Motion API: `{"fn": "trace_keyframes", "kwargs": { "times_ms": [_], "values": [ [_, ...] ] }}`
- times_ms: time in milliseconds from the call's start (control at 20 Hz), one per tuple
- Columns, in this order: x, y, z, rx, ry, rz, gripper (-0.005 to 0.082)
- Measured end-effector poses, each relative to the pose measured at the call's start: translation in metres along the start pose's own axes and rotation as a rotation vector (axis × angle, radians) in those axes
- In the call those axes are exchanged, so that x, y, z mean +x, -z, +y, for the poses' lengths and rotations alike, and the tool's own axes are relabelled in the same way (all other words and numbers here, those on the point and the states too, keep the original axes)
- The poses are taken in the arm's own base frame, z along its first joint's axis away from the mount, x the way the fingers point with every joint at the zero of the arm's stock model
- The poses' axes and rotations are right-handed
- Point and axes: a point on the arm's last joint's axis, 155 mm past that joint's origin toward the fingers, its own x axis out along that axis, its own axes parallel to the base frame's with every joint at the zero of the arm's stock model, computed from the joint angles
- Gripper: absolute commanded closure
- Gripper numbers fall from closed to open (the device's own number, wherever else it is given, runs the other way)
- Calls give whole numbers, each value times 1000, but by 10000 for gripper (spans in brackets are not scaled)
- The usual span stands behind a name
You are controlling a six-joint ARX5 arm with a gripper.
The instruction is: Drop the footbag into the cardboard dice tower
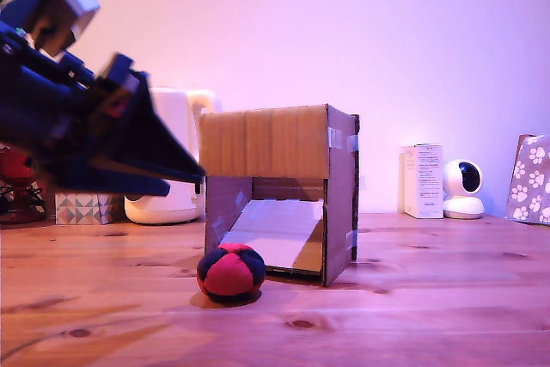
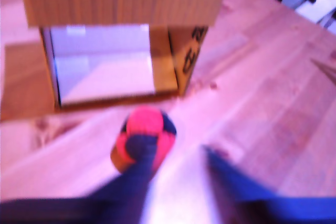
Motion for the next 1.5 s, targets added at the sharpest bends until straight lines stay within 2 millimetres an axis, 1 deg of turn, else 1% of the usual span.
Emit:
{"fn": "trace_keyframes", "kwargs": {
  "times_ms": [250, 350, 450, 550, 800, 1100, 1150, 1200, 1250, 1350, 1400, 1450, 1500],
  "values": [
    [14, 1, 5, 15, 1, -21, 32],
    [23, 9, 9, 15, -1, -4, 32],
    [33, 23, 14, 12, -4, 30, 32],
    [41, 28, 17, 26, -5, 36, 32],
    [64, 21, 23, 68, -4, 33, 38],
    [82, 26, 29, 79, -3, 62, 48],
    [86, 26, 30, 77, 0, 67, 81],
    [89, 27, 29, 74, 9, 77, 150],
    [91, 29, 28, 69, 16, 91, 261],
    [92, 33, 28, 61, 18, 115, 545],
    [92, 36, 29, 57, 18, 127, 635],
    [92, 38, 29, 54, 16, 137, 680],
    [92, 39, 29, 51, 15, 146, 682]
  ]
}}
